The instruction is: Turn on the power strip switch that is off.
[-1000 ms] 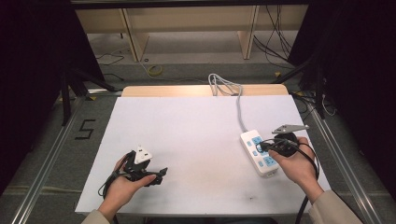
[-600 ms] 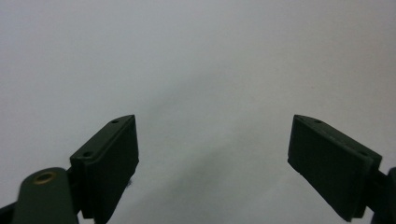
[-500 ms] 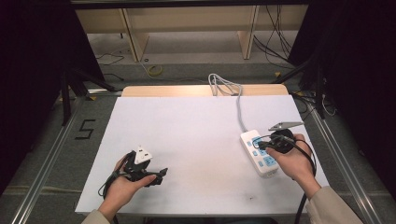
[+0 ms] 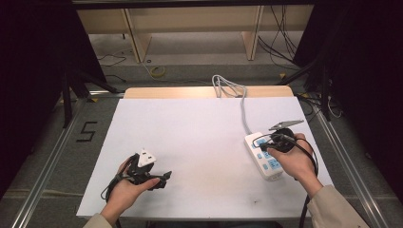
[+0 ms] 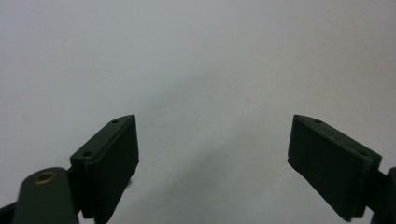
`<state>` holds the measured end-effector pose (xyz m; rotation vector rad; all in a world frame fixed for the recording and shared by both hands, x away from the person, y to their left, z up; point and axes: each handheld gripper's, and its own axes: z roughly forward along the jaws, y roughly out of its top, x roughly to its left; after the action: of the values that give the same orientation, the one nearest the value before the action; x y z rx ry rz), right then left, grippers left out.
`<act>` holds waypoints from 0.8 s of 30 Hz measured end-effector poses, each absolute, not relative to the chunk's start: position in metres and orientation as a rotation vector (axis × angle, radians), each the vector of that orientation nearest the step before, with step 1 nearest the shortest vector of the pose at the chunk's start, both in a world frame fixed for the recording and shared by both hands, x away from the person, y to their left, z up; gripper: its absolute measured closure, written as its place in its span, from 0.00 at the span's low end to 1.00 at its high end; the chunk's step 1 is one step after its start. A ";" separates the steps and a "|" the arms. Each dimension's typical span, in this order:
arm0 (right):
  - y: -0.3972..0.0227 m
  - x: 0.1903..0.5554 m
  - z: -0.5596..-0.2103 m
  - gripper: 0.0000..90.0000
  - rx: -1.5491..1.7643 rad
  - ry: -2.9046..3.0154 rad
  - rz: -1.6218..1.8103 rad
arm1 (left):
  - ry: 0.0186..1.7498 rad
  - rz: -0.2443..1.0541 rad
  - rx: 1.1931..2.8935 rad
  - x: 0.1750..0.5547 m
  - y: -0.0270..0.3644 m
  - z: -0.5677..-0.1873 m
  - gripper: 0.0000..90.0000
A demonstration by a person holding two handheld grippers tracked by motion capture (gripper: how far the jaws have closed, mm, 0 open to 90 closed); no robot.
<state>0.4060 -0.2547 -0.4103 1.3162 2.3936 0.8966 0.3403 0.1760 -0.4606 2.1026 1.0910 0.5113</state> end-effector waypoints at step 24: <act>-0.248 0.419 -0.412 1.00 1.341 2.448 0.823 | 1.084 0.511 2.103 0.341 0.174 -0.460 0.18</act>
<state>0.4188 -0.2483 -0.4117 1.3408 2.4481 0.8231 0.3406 0.1745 -0.4599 2.1031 1.0837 0.5115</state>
